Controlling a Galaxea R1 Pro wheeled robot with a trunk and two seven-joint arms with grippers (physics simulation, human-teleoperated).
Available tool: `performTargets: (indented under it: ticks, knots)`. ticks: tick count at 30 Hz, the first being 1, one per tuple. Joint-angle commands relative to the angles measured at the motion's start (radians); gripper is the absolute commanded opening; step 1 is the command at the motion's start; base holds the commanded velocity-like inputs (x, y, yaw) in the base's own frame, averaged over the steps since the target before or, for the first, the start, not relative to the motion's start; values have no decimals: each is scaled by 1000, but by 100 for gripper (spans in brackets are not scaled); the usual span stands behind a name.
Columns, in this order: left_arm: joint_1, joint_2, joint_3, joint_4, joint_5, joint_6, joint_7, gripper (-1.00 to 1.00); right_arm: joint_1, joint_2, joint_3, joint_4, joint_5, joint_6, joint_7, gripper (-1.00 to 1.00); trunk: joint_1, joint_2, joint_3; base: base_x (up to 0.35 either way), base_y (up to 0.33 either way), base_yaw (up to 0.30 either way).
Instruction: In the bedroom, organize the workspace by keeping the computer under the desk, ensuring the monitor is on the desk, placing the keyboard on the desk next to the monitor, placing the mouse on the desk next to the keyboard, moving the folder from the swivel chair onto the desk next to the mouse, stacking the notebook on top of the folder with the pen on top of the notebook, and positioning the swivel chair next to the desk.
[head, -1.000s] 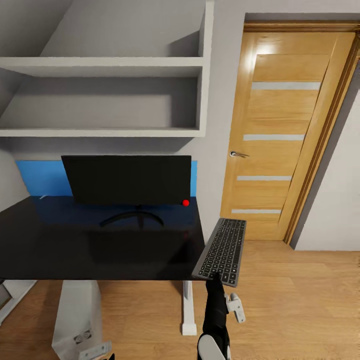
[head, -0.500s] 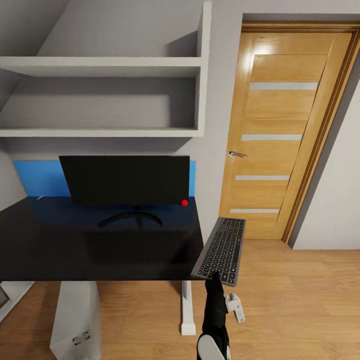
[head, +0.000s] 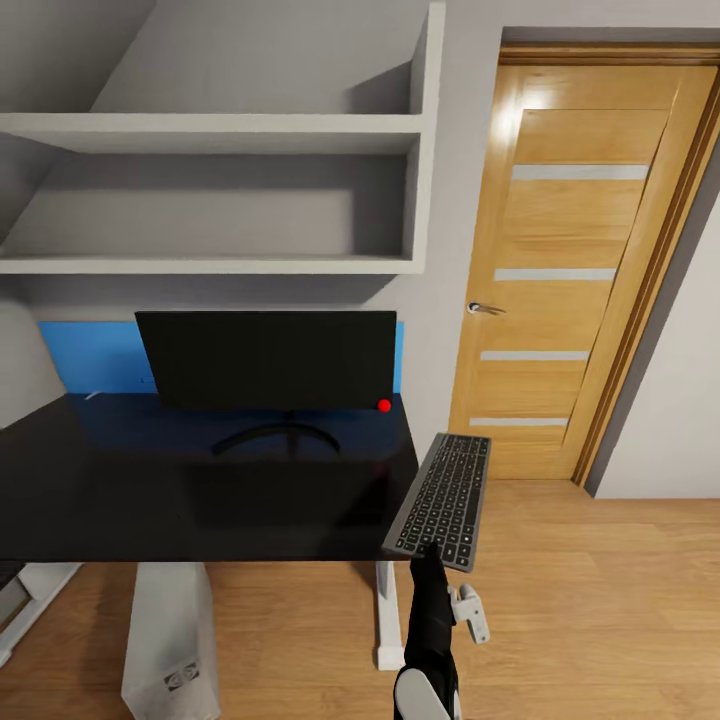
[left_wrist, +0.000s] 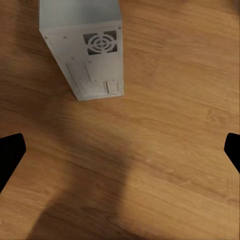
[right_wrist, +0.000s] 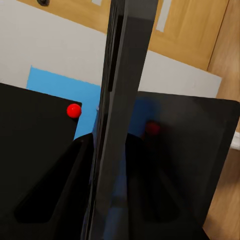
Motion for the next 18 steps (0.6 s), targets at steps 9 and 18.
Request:
performTargets:
  ticks: [9, 18]
  knots:
    - [1, 11, -3, -1, 11, 0, 3, 100, -1, 0, 1, 0, 4, -4, 65, -100, 0, -1, -1, 0, 7, 0]
    - [1, 11, -5, 9, 11, 0, 1, 100, -1, 0, 0, 1, -1, -3, 91, -100, 0, -1, -1, 27, 47, 0]
